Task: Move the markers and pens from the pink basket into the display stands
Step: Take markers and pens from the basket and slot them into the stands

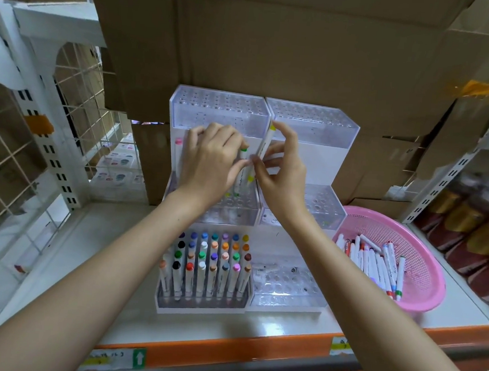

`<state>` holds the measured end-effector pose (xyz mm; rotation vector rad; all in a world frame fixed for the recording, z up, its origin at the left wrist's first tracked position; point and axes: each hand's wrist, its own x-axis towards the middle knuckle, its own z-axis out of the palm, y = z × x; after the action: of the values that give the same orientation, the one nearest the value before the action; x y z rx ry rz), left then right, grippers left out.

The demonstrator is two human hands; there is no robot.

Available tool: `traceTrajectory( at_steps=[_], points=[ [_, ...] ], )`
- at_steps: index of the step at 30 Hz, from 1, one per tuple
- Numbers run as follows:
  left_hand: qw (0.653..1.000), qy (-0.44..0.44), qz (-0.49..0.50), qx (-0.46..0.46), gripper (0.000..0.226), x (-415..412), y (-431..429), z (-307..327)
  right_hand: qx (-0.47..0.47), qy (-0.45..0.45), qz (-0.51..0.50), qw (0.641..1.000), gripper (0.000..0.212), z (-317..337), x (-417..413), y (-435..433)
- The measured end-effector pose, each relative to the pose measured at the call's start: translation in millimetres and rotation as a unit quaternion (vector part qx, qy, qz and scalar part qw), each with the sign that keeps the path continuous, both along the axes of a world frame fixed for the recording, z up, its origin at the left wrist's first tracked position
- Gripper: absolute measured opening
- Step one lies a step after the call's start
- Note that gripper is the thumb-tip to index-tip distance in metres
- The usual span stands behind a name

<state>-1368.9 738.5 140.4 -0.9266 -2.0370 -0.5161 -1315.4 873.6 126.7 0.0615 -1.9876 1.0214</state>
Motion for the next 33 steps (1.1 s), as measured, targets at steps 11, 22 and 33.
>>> traceTrajectory(
  at_steps=[11,22,33],
  points=[
    [0.999,0.019,-0.013,-0.049,0.037,4.9,-21.1,-6.6,0.066,-0.066,-0.001,0.996,0.053,1.9,0.8,-0.2],
    [0.999,0.005,-0.010,-0.051,0.047,2.2,-32.4,-10.0,0.163,-0.116,-0.043,0.979,0.027,11.2,5.3,2.0],
    [0.996,-0.025,0.015,-0.085,0.051,3.4,-29.6,-10.1,0.173,-0.131,-0.068,0.974,0.016,18.2,6.9,-3.1]
  ],
)
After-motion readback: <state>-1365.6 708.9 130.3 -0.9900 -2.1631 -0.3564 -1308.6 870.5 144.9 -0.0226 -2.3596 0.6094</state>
